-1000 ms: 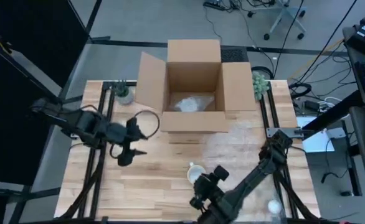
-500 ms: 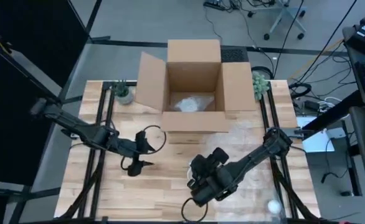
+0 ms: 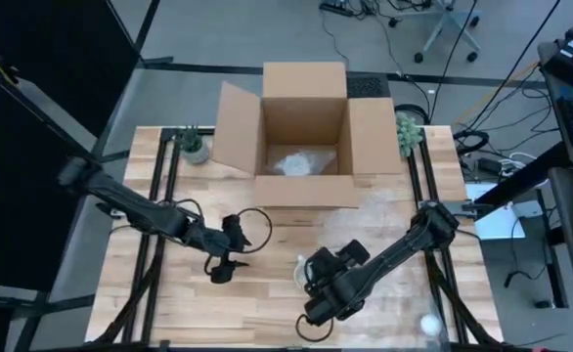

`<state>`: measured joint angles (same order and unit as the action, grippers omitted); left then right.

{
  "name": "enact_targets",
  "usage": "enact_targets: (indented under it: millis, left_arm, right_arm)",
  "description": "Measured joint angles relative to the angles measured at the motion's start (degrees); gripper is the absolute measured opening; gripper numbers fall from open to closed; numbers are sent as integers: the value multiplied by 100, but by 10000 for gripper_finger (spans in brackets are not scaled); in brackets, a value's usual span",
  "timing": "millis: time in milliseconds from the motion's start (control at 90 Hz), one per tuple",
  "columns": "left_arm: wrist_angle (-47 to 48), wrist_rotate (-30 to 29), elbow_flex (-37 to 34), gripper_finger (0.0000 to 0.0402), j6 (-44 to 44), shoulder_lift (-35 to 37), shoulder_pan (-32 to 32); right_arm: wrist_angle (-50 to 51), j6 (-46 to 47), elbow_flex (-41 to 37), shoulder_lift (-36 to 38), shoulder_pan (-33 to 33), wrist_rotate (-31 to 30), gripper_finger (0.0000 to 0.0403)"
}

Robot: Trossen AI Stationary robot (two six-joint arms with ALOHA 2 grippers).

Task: Wrap mug
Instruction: Wrap the orange mug with the bubble wrap

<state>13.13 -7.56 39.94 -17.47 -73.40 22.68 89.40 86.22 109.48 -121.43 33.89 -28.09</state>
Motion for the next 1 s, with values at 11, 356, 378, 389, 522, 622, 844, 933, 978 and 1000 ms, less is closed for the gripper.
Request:
enact_targets:
  millis: [11,356,378,389,522,622,844,933,978,1000]
  left_arm:
    - [-18,-1,0,273,1,-16,0]
    - [-165,1,-2,273,-24,-278,-4]
    - [-176,1,-2,273,-25,-278,-4]
    - [-186,1,-2,273,-27,-278,-4]
    - [-202,3,-2,273,-147,-276,-39]
    - [-185,1,-2,273,-175,-276,-57]
    - [-187,-2,-2,273,-173,-276,-55]
    - [-200,-9,-2,273,-175,-276,-55]
    - [-205,-12,-2,273,-173,-276,-56]
    - [-216,-15,-2,273,-173,-276,-55]
  right_arm:
    - [-36,12,-32,31,3,-2,251]
    - [-1033,-534,-754,895,-150,2,251]
    - [-1211,-612,-866,958,-189,17,251]
    - [-1319,-658,-930,993,-208,28,251]
    - [-2514,-1147,-1688,1357,-445,267,251]
    - [-3236,-1346,-2218,1439,-615,610,251]
    - [-3940,-1555,-2755,1407,-857,1050,251]
    - [-4029,-1653,-2847,1405,-886,1053,251]
    - [-4031,-1724,-2875,1405,-904,1053,251]
    - [-4033,-1764,-2892,1405,-912,1057,251]
